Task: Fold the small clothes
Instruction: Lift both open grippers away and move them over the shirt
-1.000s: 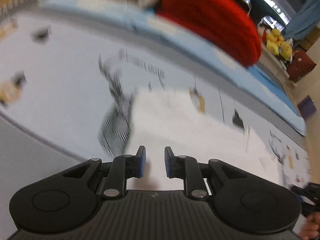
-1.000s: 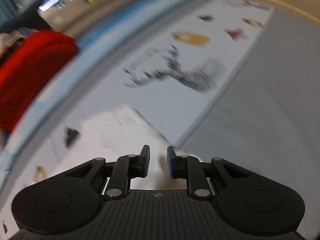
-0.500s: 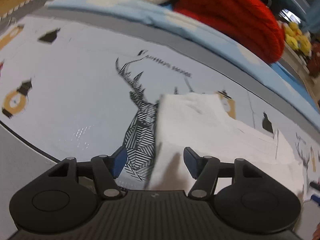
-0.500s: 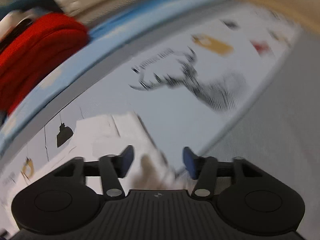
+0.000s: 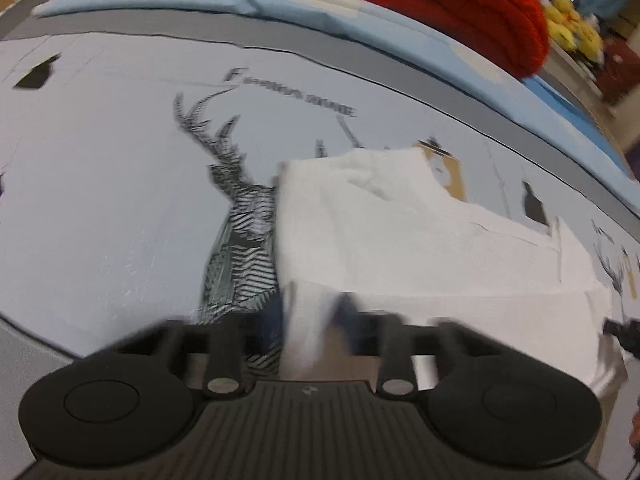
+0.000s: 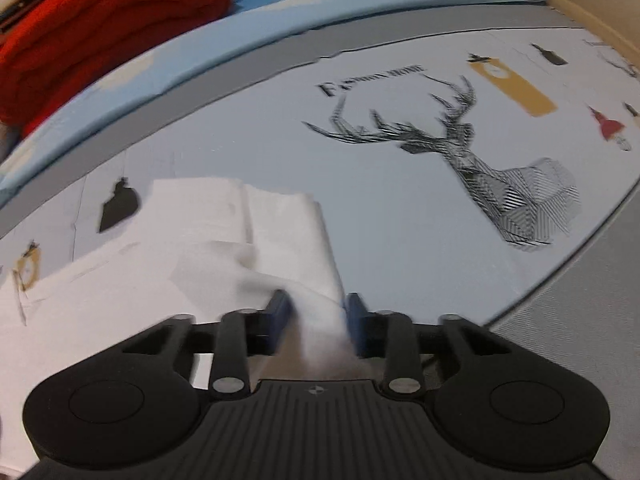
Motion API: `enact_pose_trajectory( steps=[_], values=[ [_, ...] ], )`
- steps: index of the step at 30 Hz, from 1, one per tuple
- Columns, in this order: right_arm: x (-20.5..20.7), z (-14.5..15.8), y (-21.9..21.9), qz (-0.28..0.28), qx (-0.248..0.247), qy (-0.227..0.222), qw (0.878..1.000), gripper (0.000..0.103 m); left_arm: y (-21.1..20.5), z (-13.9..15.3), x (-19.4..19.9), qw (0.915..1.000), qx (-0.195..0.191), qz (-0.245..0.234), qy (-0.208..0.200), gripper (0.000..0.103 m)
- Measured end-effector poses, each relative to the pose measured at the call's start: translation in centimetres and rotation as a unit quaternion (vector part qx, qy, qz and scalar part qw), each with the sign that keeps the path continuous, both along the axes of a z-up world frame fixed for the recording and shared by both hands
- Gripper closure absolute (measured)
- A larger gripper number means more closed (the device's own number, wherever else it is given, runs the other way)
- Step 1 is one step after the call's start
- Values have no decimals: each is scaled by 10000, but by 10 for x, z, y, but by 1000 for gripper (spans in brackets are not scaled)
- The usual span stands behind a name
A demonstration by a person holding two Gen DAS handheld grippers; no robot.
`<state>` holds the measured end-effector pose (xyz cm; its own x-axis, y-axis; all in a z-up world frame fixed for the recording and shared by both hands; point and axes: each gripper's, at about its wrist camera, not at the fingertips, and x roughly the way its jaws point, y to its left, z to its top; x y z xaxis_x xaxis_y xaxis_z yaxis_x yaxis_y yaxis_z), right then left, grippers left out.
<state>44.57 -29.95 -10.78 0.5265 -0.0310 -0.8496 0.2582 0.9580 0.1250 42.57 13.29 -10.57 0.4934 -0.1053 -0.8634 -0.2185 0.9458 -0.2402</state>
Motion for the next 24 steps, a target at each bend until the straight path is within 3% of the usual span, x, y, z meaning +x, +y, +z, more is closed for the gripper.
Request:
enact_pose_trajectory(
  steps=[1,4,12,14,16,18,22,24],
  values=[
    [1,0,3,66,-68,-26,10000,80,1,2,0,10000,-34,10,-35,91],
    [3,2,4,76,-10,-135,9999,87,0,11,1,9996,98,-117,-220,94],
    [5,23,10,62,185,-990,9949,89,5,33,2,9957,333,-73,-864,92],
    [5,29,16,153,131,-1234,9922,87,7,34,2,9952,477,50,-856,77],
    [7,32,21,148,-23,-1289,9915,76,10,36,2,9948,608,138,-806,65],
    [8,33,22,32,-313,-1192,9924,66,10,41,0,9935,703,186,-874,65],
    [3,37,18,-259,-313,-1092,9932,66,4,50,-5,9939,292,-152,-1049,65],
    [2,38,21,-192,-162,-1042,9942,65,-2,41,-2,9945,151,-496,-911,65]
  ],
)
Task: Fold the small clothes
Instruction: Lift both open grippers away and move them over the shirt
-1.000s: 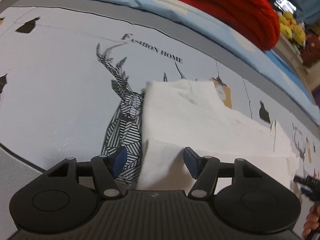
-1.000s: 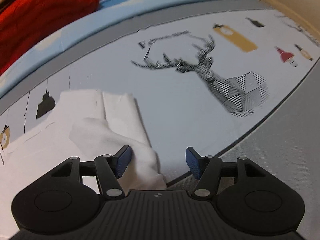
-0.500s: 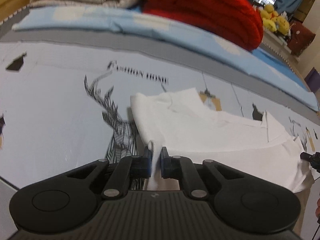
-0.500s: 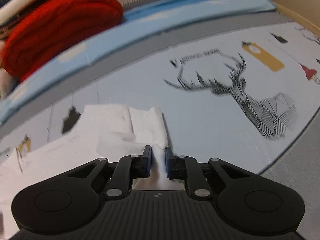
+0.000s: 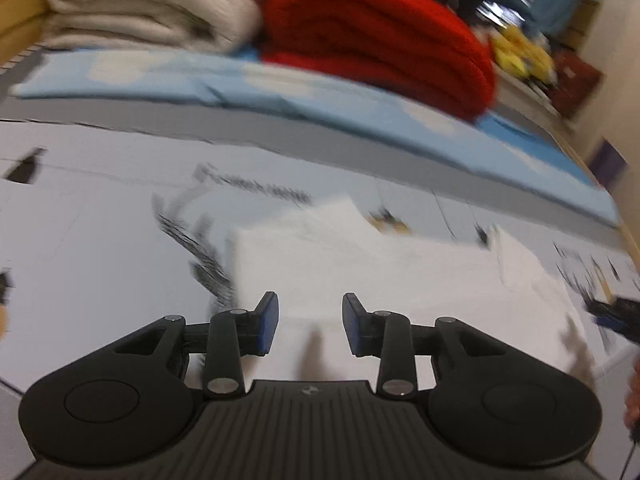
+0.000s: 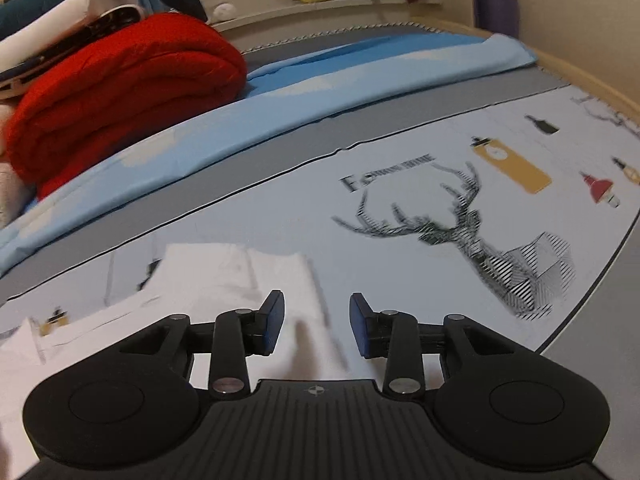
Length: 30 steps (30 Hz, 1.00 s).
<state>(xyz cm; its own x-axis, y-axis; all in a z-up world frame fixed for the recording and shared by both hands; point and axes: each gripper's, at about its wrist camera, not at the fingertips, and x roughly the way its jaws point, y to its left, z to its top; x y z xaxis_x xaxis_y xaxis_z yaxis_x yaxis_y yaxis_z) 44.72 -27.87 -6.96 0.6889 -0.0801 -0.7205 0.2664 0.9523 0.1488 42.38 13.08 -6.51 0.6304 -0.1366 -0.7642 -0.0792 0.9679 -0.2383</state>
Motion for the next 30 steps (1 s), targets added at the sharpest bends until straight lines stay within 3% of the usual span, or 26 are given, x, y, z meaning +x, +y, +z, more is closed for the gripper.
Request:
enact_pose_trajectory(
  steps=[3,5,6,9,11,13,15,17,21,24,30],
  values=[
    [6,-18,3,116,44,669,9977,64,-4,-31,7,9962,287,-192,794,67],
    [9,-39,-2,-55,-35,1204,9927,52,-5,-33,6,9959,426,-278,747,71],
    [7,-41,-7,-209,91,1207,9924,48,-6,-28,7,9960,428,-284,738,71],
    [7,-26,-8,-170,163,965,9951,50,-9,-14,4,9976,241,-427,484,70],
    [6,-17,-5,-64,115,768,9970,50,-12,-19,6,9958,337,-512,683,69],
    [10,-27,-14,-187,561,1186,9912,51,-17,-32,8,9910,584,-584,1055,70],
    [8,-40,-21,-454,673,1669,9826,50,-22,-23,5,9901,762,-598,1016,69],
    [6,-29,-20,-490,623,1636,9833,50,-24,-4,-3,9932,736,-438,787,69],
    [-9,31,-6,-324,222,714,9967,51,-31,49,-29,9980,572,-237,-104,67],
    [-29,76,3,-65,29,-65,10000,51,-42,80,-58,9945,658,-112,-807,67],
    [-101,142,28,583,-610,-1413,9864,51,-55,120,-136,9839,827,321,-1550,67]
  ],
)
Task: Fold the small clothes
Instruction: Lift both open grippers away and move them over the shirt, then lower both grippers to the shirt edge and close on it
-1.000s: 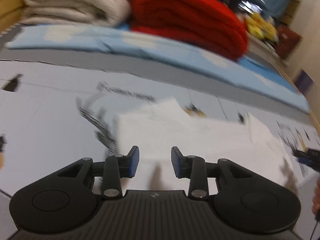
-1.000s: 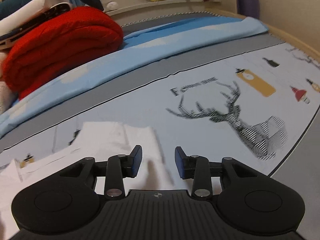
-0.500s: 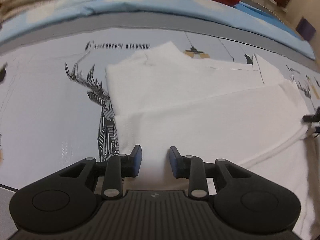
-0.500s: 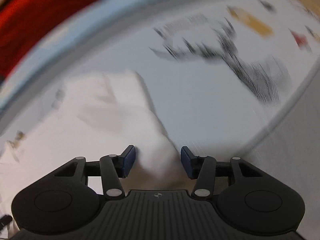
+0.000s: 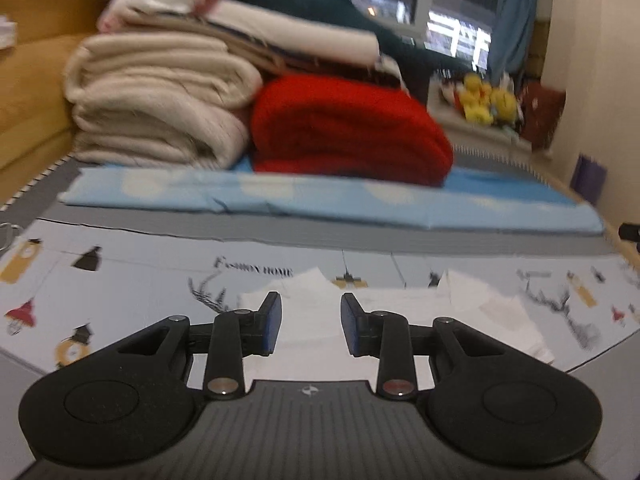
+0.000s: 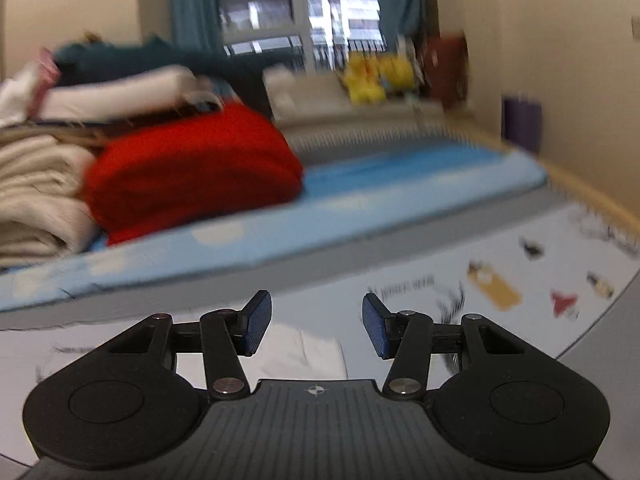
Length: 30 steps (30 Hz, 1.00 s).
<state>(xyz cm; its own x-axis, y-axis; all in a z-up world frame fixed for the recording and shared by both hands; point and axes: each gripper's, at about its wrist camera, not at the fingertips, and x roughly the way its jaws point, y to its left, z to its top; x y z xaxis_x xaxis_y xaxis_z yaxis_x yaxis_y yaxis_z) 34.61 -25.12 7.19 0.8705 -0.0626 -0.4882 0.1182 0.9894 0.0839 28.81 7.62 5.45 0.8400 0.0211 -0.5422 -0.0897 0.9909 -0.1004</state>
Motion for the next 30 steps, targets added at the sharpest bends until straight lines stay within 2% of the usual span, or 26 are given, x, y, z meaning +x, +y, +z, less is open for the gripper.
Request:
enact_pose_trajectory(
  steps=[3,7,12,13,14,15,16,18,19,21,23,24,26,28,30],
  values=[
    [-44,20,2,300,110,-234,9992,51,-7,16,-51,9998,149,-65,-141,58],
    [-108,25,-8,876,181,-182,9958,51,-14,19,-117,9984,492,-265,-45,54],
    [-178,12,-28,1004,190,114,9947,51,-3,-15,-194,9955,718,-69,612,54],
    [-188,5,-28,1017,213,222,9943,51,2,-25,-207,9956,662,-23,668,59],
    [-195,-4,-32,1048,247,366,9935,51,8,-38,-219,9954,575,14,760,75],
    [-198,-16,-35,1104,285,578,9918,51,15,-48,-229,9947,463,67,917,84],
    [-204,-31,-40,1132,334,828,9896,51,24,-58,-234,9925,200,167,1195,97],
    [-218,-52,-48,1034,427,1054,9881,51,51,-69,-237,9850,-891,285,1453,97],
    [-224,-66,-54,915,444,1225,9872,52,59,-73,-238,9811,-1194,328,1487,97],
    [-226,-89,-69,408,673,1785,9808,54,69,-80,-237,9782,-1214,485,1613,97],
    [-227,-103,-83,218,1252,2066,9701,54,77,-90,-234,9709,-1356,546,1895,96],
    [-226,-108,-86,185,1250,2164,9681,56,79,-96,-232,9645,-1575,547,2049,96],
    [-226,-111,-88,54,922,2179,9716,56,78,-105,-230,9557,-1814,483,2267,92],
    [-227,-118,-95,-77,799,2256,9709,56,71,-110,-228,9564,-1632,393,2390,84],
    [-224,-125,-103,-224,880,2435,9656,55,68,-114,-226,9572,-1433,358,2490,79]
  ],
)
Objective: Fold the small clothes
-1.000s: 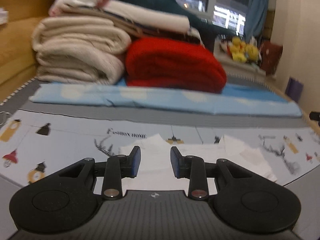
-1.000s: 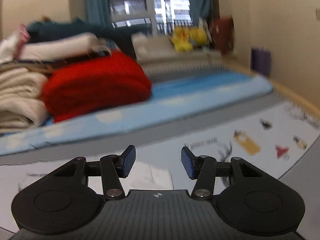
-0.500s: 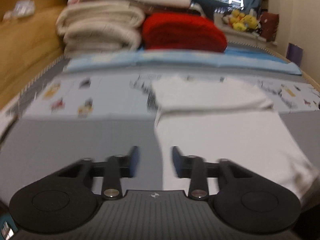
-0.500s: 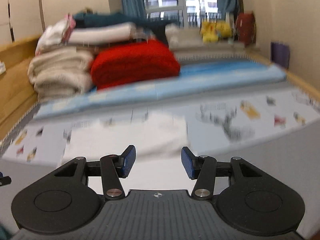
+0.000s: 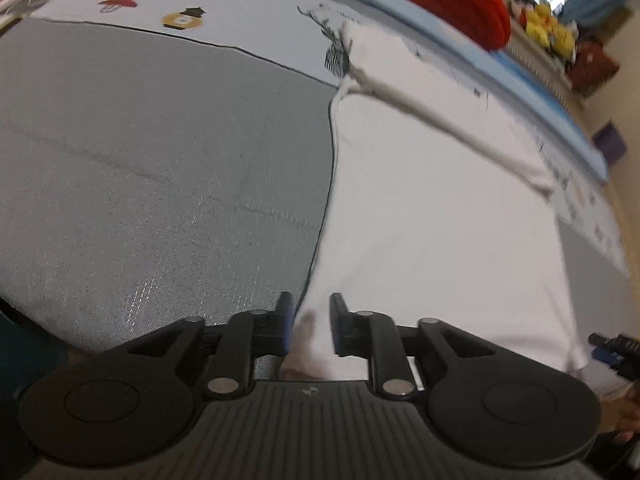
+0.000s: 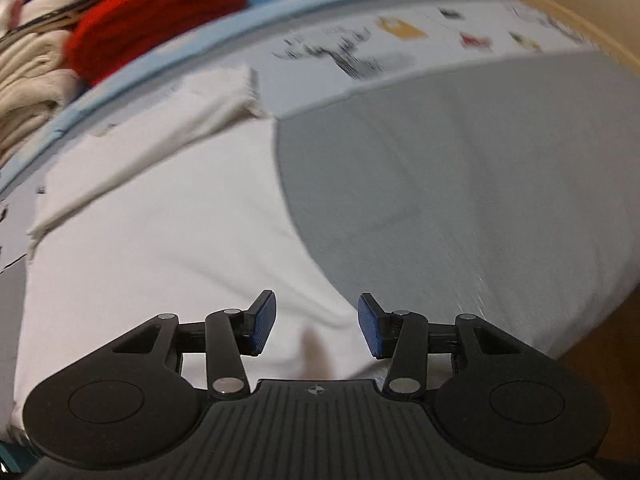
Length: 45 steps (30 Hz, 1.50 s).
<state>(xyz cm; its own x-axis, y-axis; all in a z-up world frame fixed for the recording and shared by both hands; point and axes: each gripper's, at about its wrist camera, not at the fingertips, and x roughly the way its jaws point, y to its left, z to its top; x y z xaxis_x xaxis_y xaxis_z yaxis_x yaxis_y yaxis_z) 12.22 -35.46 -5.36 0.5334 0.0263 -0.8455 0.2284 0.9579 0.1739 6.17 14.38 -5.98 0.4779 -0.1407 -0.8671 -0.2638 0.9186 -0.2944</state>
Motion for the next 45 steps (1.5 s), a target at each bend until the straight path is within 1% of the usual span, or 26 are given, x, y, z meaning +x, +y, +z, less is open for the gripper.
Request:
enact_pose_trajectory(
  steps=[4,7,9,13,14,15,16,17,18,19,22,24,25,27,28,29,30,31,34,35,36,37,38,41,43,45],
  values=[
    [2,-21,-9,-192,-54,458,9988,55,-5,-11,0,9997,50,-35,250,76],
    [4,-36,-10,-143,-97,750,9970,55,-8,-19,2,9987,130,-129,465,75],
    [5,-40,-9,-119,-156,826,9964,55,-10,-25,2,9980,177,-194,572,75],
    [6,-40,-6,-134,-273,780,9965,55,-16,-27,1,9973,335,-365,543,76],
    [8,-40,-4,-107,-281,781,9965,54,-18,-27,1,9970,376,-413,535,79],
    [9,-40,-2,-63,-300,773,9965,55,-20,-27,2,9967,421,-468,510,88],
    [10,-40,-1,-4,-336,766,9965,62,-22,-26,2,9964,460,-534,479,97],
    [10,-40,2,68,-365,748,9965,69,-24,-22,0,9961,538,-571,399,97],
    [10,-40,5,163,-374,725,9965,90,-25,-17,-1,9958,619,-591,313,97],
    [10,-38,5,199,-353,701,9967,96,-26,-14,-3,9957,672,-597,224,97],
    [5,-22,0,71,-62,430,9990,97,-24,-2,-9,9967,613,-532,23,97],
    [1,-11,-6,-32,47,225,9997,97,-22,-4,-8,9973,528,-493,121,97],
    [-1,-10,-9,-72,75,208,9997,97,-21,-8,-6,9975,464,-489,207,96],
    [0,-16,-13,-164,109,395,9990,95,-23,-16,-1,9971,357,-527,407,93],
    [1,-23,-14,-220,148,559,9981,94,-25,-19,1,9965,381,-566,476,84],
    [2,-29,-15,-262,173,724,9969,92,-27,-21,2,9959,422,-626,507,79],
    [3,-34,-14,-263,157,801,9963,88,-30,-23,5,9952,467,-680,520,79],
    [4,-36,-12,-233,67,838,9962,86,-32,-23,6,9947,522,-727,513,79],
    [5,-38,-5,-66,-127,821,9965,85,-37,-24,7,9935,639,-807,484,80],
    [5,-38,-3,-29,-172,819,9965,85,-37,-24,7,9932,674,-824,462,94],
    [6,-39,-1,7,-214,818,9964,85,-37,-24,7,9929,708,-850,440,97],
    [7,-38,1,52,-249,807,9964,92,-38,-22,6,9928,731,-867,398,97],
    [6,-35,1,94,-255,775,9966,96,-38,-20,4,9927,756,-868,348,97],
    [3,-25,1,80,-140,565,9983,96,-35,-16,2,9935,748,-818,272,96],
    [0,-19,-4,14,-46,460,9989,96,-32,-19,3,9945,660,-722,369,95],
    [1,-22,-7,-40,2,525,9986,96,-33,-22,6,9943,611,-731,472,95]
  ],
)
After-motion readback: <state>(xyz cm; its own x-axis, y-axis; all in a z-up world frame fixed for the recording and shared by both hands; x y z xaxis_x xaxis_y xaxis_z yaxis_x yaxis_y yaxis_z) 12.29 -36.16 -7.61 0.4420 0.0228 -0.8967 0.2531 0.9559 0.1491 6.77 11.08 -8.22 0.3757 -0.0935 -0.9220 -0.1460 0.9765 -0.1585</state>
